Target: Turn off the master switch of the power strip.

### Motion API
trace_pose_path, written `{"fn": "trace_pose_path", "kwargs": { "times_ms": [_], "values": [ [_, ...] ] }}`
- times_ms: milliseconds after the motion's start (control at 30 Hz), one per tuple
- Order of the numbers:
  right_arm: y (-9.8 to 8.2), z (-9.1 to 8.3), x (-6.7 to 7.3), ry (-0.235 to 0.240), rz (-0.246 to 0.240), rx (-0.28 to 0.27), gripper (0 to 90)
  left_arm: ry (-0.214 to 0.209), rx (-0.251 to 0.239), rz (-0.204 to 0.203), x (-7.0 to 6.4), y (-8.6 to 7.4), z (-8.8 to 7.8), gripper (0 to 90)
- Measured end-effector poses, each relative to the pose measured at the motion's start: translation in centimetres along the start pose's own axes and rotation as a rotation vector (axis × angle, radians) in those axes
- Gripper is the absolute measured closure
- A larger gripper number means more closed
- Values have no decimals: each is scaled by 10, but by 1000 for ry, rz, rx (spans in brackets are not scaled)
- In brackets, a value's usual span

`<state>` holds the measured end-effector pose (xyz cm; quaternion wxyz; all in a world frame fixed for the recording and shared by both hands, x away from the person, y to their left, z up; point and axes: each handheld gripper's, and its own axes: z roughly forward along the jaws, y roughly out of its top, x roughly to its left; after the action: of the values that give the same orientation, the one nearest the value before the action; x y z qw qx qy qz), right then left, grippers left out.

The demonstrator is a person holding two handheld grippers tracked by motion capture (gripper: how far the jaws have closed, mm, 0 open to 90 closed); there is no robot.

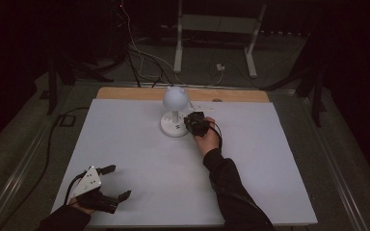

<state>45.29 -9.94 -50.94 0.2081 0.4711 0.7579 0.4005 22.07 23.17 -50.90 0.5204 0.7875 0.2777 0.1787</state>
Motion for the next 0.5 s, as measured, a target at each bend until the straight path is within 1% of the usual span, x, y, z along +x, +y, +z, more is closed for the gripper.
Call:
{"fn": "trace_pose_path", "kwargs": {
  "times_ms": [200,367,467,500],
  "values": [
    [-2,1,2,-12,-28,-5,900,-1,0,-1,0,0,0,3],
    [-3,2,2,-14,-39,-10,900,-3,6,-2,0,0,1,3],
    [-4,2,2,-15,-30,-10,900,-3,4,-1,0,0,1,3],
    [-4,2,2,-15,-34,-9,900,-3,4,-1,0,0,1,3]
  ]
}}
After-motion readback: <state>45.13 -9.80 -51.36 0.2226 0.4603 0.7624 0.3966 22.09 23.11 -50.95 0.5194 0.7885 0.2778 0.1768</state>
